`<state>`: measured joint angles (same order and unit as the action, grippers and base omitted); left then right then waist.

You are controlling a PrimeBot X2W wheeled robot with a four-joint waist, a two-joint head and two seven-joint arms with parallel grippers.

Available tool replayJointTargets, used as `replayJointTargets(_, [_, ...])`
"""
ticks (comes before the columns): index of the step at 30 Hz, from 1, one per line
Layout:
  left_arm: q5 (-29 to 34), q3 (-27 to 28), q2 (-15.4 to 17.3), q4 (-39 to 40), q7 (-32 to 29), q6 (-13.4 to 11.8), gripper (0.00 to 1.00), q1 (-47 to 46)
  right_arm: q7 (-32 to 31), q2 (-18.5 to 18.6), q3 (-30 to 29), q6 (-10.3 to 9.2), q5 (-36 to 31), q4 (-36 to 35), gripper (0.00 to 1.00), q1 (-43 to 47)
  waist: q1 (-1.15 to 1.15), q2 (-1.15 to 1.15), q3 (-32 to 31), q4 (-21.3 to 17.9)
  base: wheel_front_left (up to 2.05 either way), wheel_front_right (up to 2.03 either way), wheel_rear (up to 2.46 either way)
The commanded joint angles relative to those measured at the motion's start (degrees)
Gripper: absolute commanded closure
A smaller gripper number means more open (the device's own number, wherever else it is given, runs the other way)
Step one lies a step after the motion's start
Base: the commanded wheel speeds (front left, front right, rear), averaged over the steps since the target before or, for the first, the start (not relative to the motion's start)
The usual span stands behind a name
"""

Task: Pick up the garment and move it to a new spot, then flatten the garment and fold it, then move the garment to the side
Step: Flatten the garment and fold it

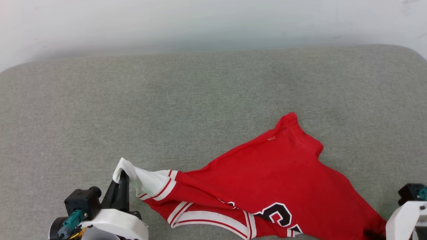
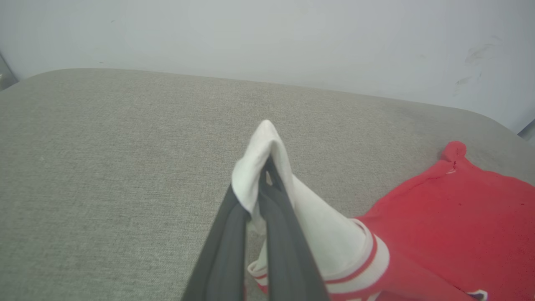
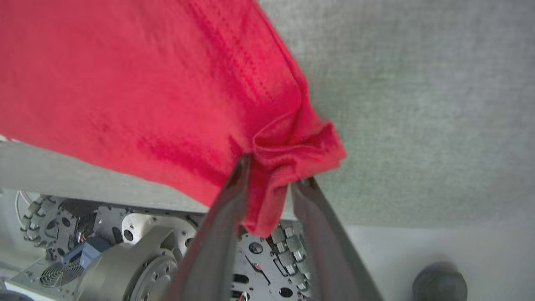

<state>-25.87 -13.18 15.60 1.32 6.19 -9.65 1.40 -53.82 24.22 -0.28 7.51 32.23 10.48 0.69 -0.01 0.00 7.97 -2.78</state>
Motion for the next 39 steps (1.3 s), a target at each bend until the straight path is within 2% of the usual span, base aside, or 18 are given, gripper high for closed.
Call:
replayJointTargets(1, [0.2, 0.0, 0.1, 0.6, -0.3, -0.5, 1.0, 0.6, 3.3, -0.7, -0.7, -0.04, -0.4, -1.0, 0.0, 0.1, 0.01, 0.0, 0.0, -0.8, 0.0, 0.0, 0.0])
replayJointTargets(4, [0.5, -0.1, 0.6, 1.5, -0.9, -1.0, 1.0, 0.8, 13.0, -2.0, -2.0, -0.04, -1.7, -3.1, 0.0, -1.0, 0.01, 0.0, 0.3, -1.4, 0.0, 0.0, 0.0])
replayJointTargets(9, [0.8, -0.4, 0.6, 3.1, -1.6, -1.5, 1.0, -0.2, 32.7, -4.3, -5.3, -0.04, -3.8, -4.9, 0.0, -4.3, 0.01, 0.0, 1.4, -1.2, 0.0, 0.0, 0.0])
replayJointTargets(11, [1.7, -0.8, 1.0, 3.7, -1.9, -1.6, 1.0, -0.9, 38.9, -4.7, -4.7, -0.04, -4.1, -5.0, 0.0, -5.9, 0.01, 0.0, 2.2, -0.9, 0.0, 0.0, 0.0])
replayJointTargets(13, [1.9, -1.3, 0.7, 4.3, -2.0, -1.9, 1.0, -1.5, 42.7, -4.9, -3.1, -0.04, -2.2, -4.8, 0.0, -8.0, 0.01, 0.0, 3.1, -0.4, 0.0, 0.0, 0.0])
replayJointTargets(15, [2.1, -1.6, 0.5, 4.9, -2.1, -1.9, 1.0, -2.2, 43.7, -3.7, -1.7, -0.04, -1.2, -3.6, 0.0, -10.8, 0.01, 0.0, 4.2, 0.3, 0.0, 0.0, 0.0])
replayJointTargets(17, [2.5, -2.2, 0.2, 5.4, -2.1, -1.8, 1.0, -3.3, 42.2, -3.2, 0.2, -0.03, 0.2, -2.4, 0.0, -14.1, 0.01, 0.0, 5.5, 1.3, 0.0, 0.0, 0.0])
replayJointTargets(20, [3.1, -3.1, -0.4, 5.7, -1.9, -1.5, 1.0, -5.0, 36.4, -1.2, 3.1, -0.04, 1.9, -0.2, 0.0, -19.2, 0.01, 0.0, 8.0, 2.9, 0.0, 0.0, 0.0])
replayJointTargets(22, [3.3, -4.0, -1.0, 6.0, -1.6, -1.1, 1.0, -6.4, 30.3, 0.9, 5.4, -0.03, 2.7, 0.9, 0.0, -22.6, 0.01, 0.0, 10.0, 4.4, 0.0, 0.0, 0.0])
replayJointTargets(27, [3.7, -5.5, -2.4, 5.5, -0.4, -0.4, 1.0, -9.5, 14.8, 3.5, 10.2, -0.04, 3.7, 2.3, 0.0, -29.5, 0.01, 0.0, 14.1, 7.2, 0.0, 0.0, 0.0])
replayJointTargets(30, [3.7, -6.2, -3.2, 4.9, 0.5, 0.1, 1.0, -11.0, 8.9, 3.6, 12.5, -0.03, 3.8, 2.6, 0.0, -32.4, 0.01, 0.0, 16.1, 8.7, 0.0, 0.0, 0.0])
replayJointTargets(33, [3.5, -6.4, -3.9, 3.9, 1.3, 0.5, 1.0, -12.0, 5.9, 3.4, 14.8, -0.03, 4.0, 3.9, 0.0, -34.1, 0.01, 0.0, 17.4, 9.8, 0.0, 0.0, 0.0])
replayJointTargets(39, [2.7, -6.9, -4.7, 1.3, 2.7, 1.2, 1.0, -13.1, -2.4, 2.3, 19.1, -0.03, 7.1, 10.6, 0.0, -31.7, 0.01, 0.0, 17.9, 11.1, 0.0, 0.0, 0.0])
